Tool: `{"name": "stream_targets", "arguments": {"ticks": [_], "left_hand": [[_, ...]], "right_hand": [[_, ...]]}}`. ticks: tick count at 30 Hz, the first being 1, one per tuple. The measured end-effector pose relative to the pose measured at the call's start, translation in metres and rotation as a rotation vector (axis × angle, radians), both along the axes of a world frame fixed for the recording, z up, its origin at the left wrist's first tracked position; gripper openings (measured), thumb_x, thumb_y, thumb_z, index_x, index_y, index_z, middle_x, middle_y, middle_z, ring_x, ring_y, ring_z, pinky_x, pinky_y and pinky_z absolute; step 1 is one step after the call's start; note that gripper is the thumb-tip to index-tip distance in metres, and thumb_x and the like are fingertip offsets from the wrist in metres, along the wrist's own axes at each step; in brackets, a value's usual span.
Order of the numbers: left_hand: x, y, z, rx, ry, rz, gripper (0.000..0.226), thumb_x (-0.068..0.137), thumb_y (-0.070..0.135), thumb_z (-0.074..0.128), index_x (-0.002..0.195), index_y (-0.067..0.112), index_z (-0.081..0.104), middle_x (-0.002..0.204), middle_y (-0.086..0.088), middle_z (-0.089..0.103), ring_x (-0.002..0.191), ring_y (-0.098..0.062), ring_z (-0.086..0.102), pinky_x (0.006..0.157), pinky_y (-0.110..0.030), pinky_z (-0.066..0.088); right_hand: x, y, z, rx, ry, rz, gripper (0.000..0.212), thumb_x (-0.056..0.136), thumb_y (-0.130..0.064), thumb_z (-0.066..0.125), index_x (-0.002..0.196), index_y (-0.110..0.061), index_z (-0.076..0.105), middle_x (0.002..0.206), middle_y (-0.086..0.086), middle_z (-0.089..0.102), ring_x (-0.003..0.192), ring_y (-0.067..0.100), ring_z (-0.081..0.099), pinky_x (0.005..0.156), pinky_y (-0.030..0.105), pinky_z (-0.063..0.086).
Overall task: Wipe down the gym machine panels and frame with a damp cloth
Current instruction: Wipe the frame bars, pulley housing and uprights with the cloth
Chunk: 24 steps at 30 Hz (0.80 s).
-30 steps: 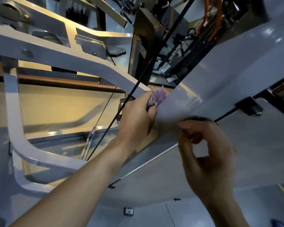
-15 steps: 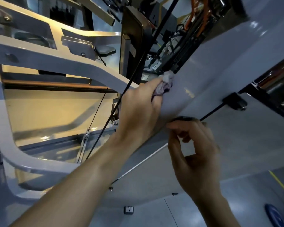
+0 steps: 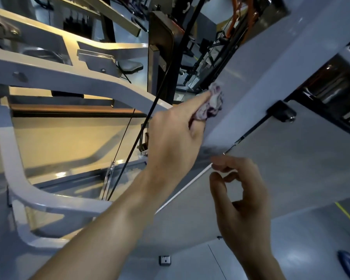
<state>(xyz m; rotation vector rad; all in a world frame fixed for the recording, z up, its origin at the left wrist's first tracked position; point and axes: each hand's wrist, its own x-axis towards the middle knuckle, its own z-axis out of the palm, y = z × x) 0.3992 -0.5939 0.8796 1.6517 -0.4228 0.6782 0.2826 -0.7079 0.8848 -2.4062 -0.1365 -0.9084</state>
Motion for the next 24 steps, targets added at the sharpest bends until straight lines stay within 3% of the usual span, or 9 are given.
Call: {"name": "stream_targets", "arguments": {"ticks": [3, 6, 8, 11, 14, 20, 24], "left_hand": [[-0.034, 0.005, -0.022, 0.03, -0.064, -0.017, 0.037, 0.101, 0.012, 0.066, 0.138, 0.011, 0.065, 0.106, 0.004, 0.077, 0.077, 0.003, 0.065, 0.069, -0.002, 0.045], [-0.042, 0.012, -0.051, -0.014, 0.047, -0.094, 0.036, 0.102, 0.009, 0.065, 0.138, 0.012, 0.065, 0.122, 0.003, 0.075, 0.1, 0.003, 0.071, 0.081, -0.015, 0.059], [-0.033, 0.013, -0.043, -0.016, 0.143, -0.076, 0.037, 0.102, 0.012, 0.065, 0.138, 0.02, 0.067, 0.107, 0.008, 0.078, 0.083, 0.011, 0.066, 0.069, -0.01, 0.052], [-0.029, 0.009, -0.002, 0.0, 0.033, -0.016, 0.035, 0.102, 0.014, 0.064, 0.135, 0.023, 0.069, 0.086, 0.013, 0.074, 0.072, -0.004, 0.067, 0.061, -0.021, 0.052], [-0.033, 0.008, 0.006, 0.029, -0.026, 0.025, 0.028, 0.1, 0.018, 0.063, 0.127, 0.024, 0.069, 0.083, 0.007, 0.074, 0.07, -0.015, 0.068, 0.062, -0.034, 0.054], [-0.023, 0.03, -0.066, 0.135, 0.29, -0.089, 0.015, 0.096, 0.028, 0.071, 0.111, 0.028, 0.074, 0.082, 0.015, 0.07, 0.076, -0.012, 0.065, 0.066, -0.021, 0.049], [-0.009, 0.026, -0.012, 0.055, 0.127, -0.146, 0.019, 0.096, 0.036, 0.068, 0.095, 0.018, 0.074, 0.088, 0.005, 0.064, 0.084, -0.011, 0.062, 0.074, -0.041, 0.055]], "right_hand": [[-0.008, -0.003, -0.003, 0.002, 0.01, -0.008, 0.029, 0.084, -0.002, 0.062, 0.1, -0.025, 0.065, 0.099, -0.015, 0.065, 0.092, 0.014, 0.062, 0.078, 0.019, 0.045], [-0.012, -0.006, -0.007, 0.005, 0.033, -0.015, 0.031, 0.084, -0.003, 0.063, 0.101, -0.028, 0.065, 0.1, -0.017, 0.066, 0.092, 0.012, 0.062, 0.077, 0.017, 0.045], [-0.014, -0.007, -0.008, 0.025, 0.039, -0.015, 0.03, 0.084, -0.003, 0.062, 0.1, -0.027, 0.066, 0.101, -0.016, 0.066, 0.093, 0.014, 0.063, 0.077, 0.017, 0.045], [-0.013, -0.004, -0.009, 0.063, 0.033, 0.0, 0.029, 0.085, -0.003, 0.061, 0.1, -0.028, 0.065, 0.1, -0.013, 0.067, 0.092, 0.017, 0.063, 0.076, 0.018, 0.045], [-0.009, -0.002, -0.011, 0.058, 0.028, 0.02, 0.027, 0.086, -0.003, 0.062, 0.101, -0.025, 0.065, 0.099, -0.012, 0.067, 0.092, 0.018, 0.063, 0.076, 0.02, 0.045], [-0.006, -0.005, -0.015, 0.073, 0.035, 0.041, 0.023, 0.087, -0.003, 0.061, 0.102, -0.02, 0.067, 0.097, -0.006, 0.067, 0.093, 0.019, 0.064, 0.076, 0.023, 0.047], [-0.002, -0.004, -0.02, 0.106, 0.048, 0.049, 0.024, 0.087, -0.003, 0.061, 0.101, -0.021, 0.067, 0.097, -0.004, 0.068, 0.092, 0.02, 0.065, 0.073, 0.023, 0.047]]}}
